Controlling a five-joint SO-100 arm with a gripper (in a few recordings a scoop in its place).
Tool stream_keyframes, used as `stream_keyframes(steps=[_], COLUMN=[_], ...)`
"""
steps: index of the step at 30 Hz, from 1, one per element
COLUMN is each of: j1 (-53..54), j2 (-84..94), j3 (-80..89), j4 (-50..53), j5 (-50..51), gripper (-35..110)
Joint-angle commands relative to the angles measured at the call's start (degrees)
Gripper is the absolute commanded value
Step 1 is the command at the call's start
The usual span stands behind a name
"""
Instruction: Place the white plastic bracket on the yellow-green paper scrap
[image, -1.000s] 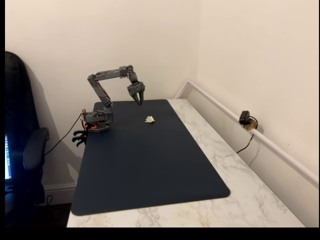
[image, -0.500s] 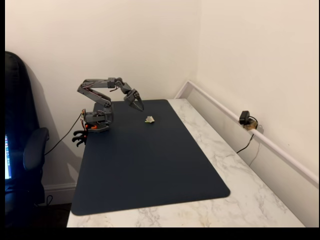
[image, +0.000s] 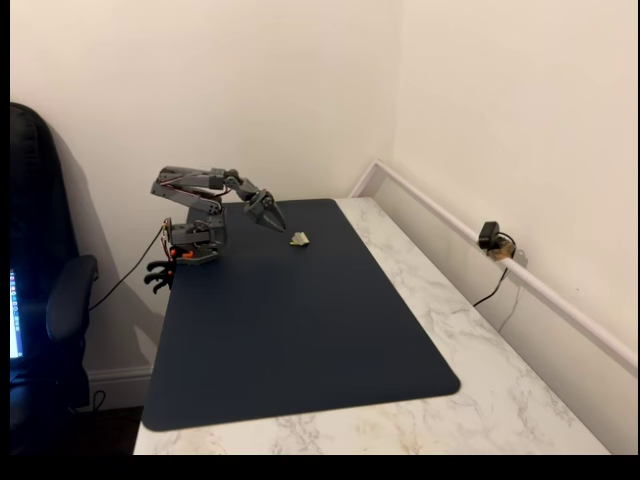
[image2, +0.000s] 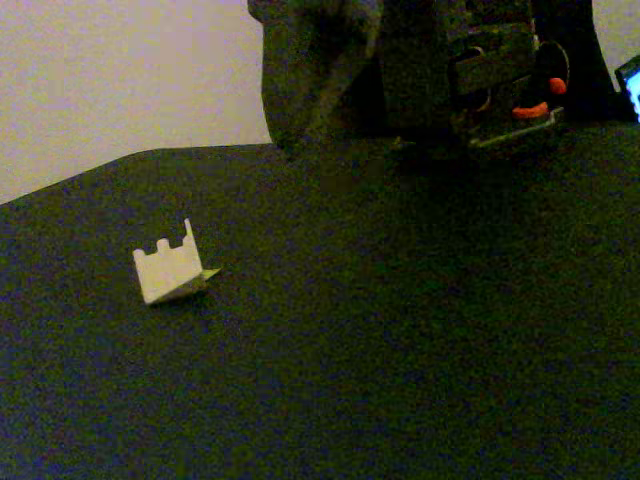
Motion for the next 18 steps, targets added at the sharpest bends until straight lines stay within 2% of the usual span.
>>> stream_keyframes(steps=[1,6,18], j1=[0.79,2.37,2.99], j2=[8.09,27.77,28.13], j3=[2.64,8.17,7.65], j4=[2.2,12.39,18.46], j5=[-0.26,0.79,-0.09], gripper=[0,0,0])
